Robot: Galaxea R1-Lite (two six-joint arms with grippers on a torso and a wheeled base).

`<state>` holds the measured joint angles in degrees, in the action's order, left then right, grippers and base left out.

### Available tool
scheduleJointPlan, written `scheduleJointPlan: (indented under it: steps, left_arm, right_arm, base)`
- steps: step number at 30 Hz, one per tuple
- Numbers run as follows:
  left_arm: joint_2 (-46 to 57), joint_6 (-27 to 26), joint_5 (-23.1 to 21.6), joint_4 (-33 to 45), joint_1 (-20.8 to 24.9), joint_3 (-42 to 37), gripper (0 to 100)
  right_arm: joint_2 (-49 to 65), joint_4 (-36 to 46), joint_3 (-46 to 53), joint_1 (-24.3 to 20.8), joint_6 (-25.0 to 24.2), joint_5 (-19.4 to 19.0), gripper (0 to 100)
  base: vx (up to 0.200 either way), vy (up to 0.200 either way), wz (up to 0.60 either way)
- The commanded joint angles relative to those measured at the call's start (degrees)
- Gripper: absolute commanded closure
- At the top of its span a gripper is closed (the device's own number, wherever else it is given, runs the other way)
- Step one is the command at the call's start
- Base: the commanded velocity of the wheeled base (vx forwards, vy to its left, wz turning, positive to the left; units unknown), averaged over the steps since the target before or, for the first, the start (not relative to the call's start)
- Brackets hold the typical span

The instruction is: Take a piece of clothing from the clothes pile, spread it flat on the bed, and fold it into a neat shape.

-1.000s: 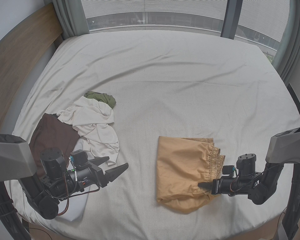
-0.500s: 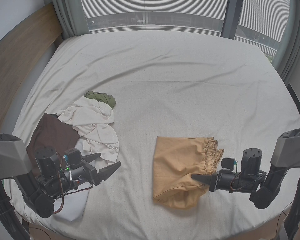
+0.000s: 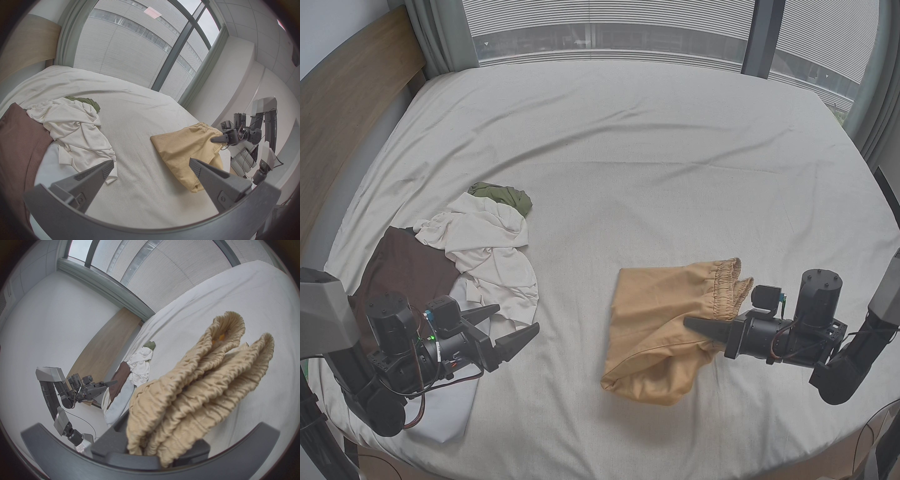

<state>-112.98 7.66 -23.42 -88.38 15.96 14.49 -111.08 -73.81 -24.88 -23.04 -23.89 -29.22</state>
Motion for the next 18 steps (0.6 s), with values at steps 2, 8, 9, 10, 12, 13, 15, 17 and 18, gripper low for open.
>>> scheduleJointPlan:
  steps: [2,8,9,10,12,13,15,17,18]
  left_arm:
    - [0.7,0.2,0.0,0.0,0.0,-0.1,0]
    - [0.3,0.2,0.0,0.0,-0.1,-0.2,0]
    - [0.3,0.2,0.0,0.1,0.0,-0.1,0]
    - [0.3,0.2,0.0,0.0,0.0,-0.1,0]
    - [0.4,0.2,0.0,0.0,0.0,-0.1,0]
    - [0.4,0.2,0.0,0.0,0.0,-0.2,0]
    - [0.4,0.2,0.0,0.1,0.0,-0.2,0]
    - [0.3,0.2,0.0,0.0,0.0,-0.2,0]
    - [0.3,0.2,0.0,0.1,0.0,-0.2,0]
  right_arm:
    - [3.4,3.1,-3.8,-0.6,0.0,0.0,100]
    - [6.2,10.2,-9.6,-1.1,0.0,0.0,100]
    - [6.5,11.1,-10.4,-1.1,0.0,0.0,100]
    - [6.8,12.5,-11.6,-1.1,0.0,0.0,100]
    - [7.2,14.7,-13.9,-1.1,0.0,0.0,100]
    - [7.5,15.8,-15.1,-1.1,0.0,0.0,100]
    - [7.5,17.4,-17.0,-1.0,0.0,0.0,100]
    - [7.5,19.2,-19.2,-1.0,-0.1,0.0,100]
    - [7.5,20.2,-20.2,-0.8,-0.1,0.0,100]
  base:
    - [0.0,0.0,0.0]
    - [0.0,0.0,0.0]
    - [0.0,0.0,0.0]
    - [0.0,0.0,0.0]
    - [0.0,0.0,0.0]
    - [0.0,0.0,0.0]
    - [0.0,0.0,0.0]
    - [0.0,0.0,0.0]
    - [0.0,0.0,0.0]
